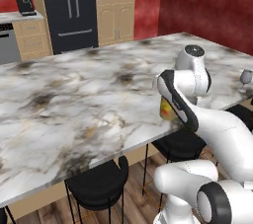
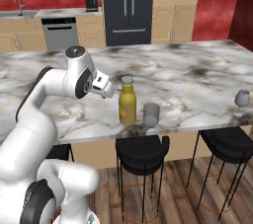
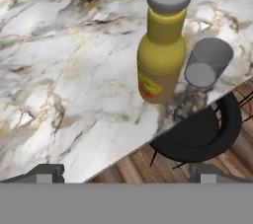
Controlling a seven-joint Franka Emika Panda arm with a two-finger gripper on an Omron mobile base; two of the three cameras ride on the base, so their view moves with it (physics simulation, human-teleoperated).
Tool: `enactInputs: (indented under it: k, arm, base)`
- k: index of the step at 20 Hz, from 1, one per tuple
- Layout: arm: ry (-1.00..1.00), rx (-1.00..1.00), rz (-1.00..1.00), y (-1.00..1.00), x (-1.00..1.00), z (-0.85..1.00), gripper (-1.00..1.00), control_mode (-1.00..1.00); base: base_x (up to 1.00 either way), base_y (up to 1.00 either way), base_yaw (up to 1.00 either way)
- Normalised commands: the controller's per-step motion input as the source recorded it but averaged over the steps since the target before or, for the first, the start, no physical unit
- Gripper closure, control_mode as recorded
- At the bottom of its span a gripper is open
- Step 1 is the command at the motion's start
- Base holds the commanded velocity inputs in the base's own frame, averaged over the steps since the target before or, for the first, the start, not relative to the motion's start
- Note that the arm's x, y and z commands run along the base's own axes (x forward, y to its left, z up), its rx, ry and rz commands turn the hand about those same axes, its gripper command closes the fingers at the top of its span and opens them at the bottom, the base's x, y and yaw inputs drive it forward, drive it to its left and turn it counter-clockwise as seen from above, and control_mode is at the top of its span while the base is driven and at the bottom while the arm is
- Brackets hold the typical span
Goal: There is a wine glass and glass cup on the dining counter. Place the wine bottle next to the wine glass and the juice bottle next to the glass cup.
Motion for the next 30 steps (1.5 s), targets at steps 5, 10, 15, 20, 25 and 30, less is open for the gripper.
enactInputs:
  k: [5, 10, 15, 20, 25, 30]
  arm:
    - [-0.03, 0.00, 0.48, 0.24, -0.36, -0.03, -1.00, -1.00]
    - [0.01, -0.05, 0.13, 0.26, -0.09, -0.06, -1.00, -1.00]
    - [0.06, -0.07, 0.00, 0.18, -0.14, 0.00, -1.00, -1.00]
    - [0.04, -0.10, 0.00, 0.16, -0.25, -0.01, -1.00, -1.00]
    - [0.00, -0.04, 0.00, 0.02, -0.08, 0.00, -1.00, -1.00]
    - [0.00, 0.00, 0.00, 0.00, 0.00, 0.00, -1.00, -1.00]
  base:
    - [0.00, 0.00, 0.00]
    - [0.00, 0.00, 0.00]
    - [0.00, 0.00, 0.00]
    - [0.00, 0.00, 0.00]
    - [0.00, 0.00, 0.00]
    - [0.00, 0.00, 0.00]
